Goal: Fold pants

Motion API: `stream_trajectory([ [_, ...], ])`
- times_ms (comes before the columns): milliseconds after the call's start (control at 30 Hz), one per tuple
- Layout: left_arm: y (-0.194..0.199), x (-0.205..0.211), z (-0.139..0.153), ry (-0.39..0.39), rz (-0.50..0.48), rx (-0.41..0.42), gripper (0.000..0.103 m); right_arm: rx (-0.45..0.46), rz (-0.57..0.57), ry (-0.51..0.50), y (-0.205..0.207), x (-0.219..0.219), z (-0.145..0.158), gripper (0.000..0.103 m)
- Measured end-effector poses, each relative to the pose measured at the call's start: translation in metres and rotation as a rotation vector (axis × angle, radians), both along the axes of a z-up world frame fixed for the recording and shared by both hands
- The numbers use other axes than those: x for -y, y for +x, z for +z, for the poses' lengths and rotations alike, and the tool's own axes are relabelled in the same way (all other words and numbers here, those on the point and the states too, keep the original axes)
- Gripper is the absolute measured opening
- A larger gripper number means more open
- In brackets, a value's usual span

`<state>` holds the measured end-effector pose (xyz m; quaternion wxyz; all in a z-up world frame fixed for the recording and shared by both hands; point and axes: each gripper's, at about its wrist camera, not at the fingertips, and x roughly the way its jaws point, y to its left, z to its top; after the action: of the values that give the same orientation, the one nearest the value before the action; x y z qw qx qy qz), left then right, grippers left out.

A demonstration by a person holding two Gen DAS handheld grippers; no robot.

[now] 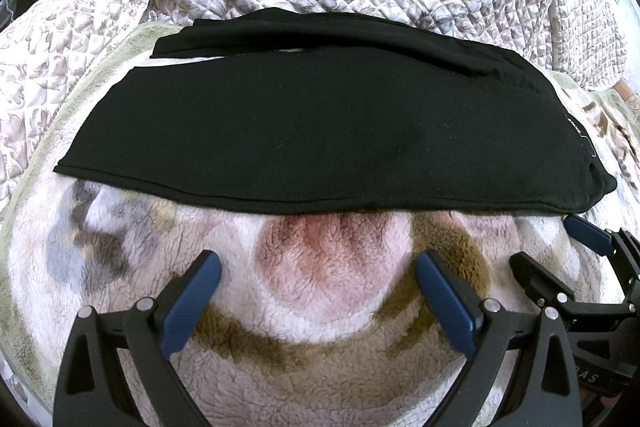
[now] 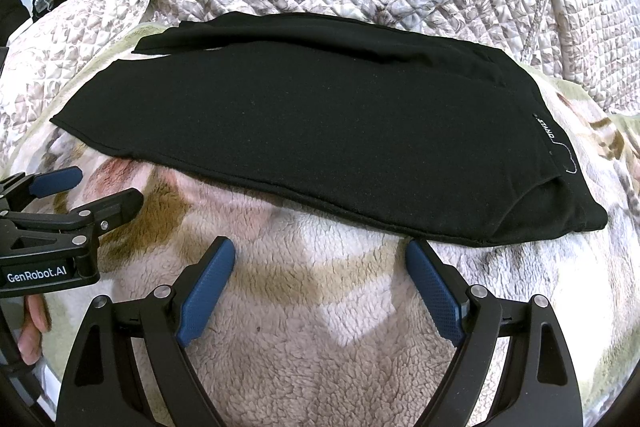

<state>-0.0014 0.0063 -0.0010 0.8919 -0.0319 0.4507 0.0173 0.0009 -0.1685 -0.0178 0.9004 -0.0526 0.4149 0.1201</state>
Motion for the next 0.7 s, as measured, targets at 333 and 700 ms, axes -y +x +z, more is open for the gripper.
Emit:
stream_trajectory([
  [333,-0.0004,0.0025,0.0010,-0.001,0.000,0.001,0.101,0.004,0.000,-0.001,-0.0009,0.0012,-0.0011,0.088],
  [700,0.0005,0.0039,0.0007,0.001,0.000,0.001,0.101,0.004,0.000,-0.003,-0.0005,-0.0007,-0.0001,0.088],
])
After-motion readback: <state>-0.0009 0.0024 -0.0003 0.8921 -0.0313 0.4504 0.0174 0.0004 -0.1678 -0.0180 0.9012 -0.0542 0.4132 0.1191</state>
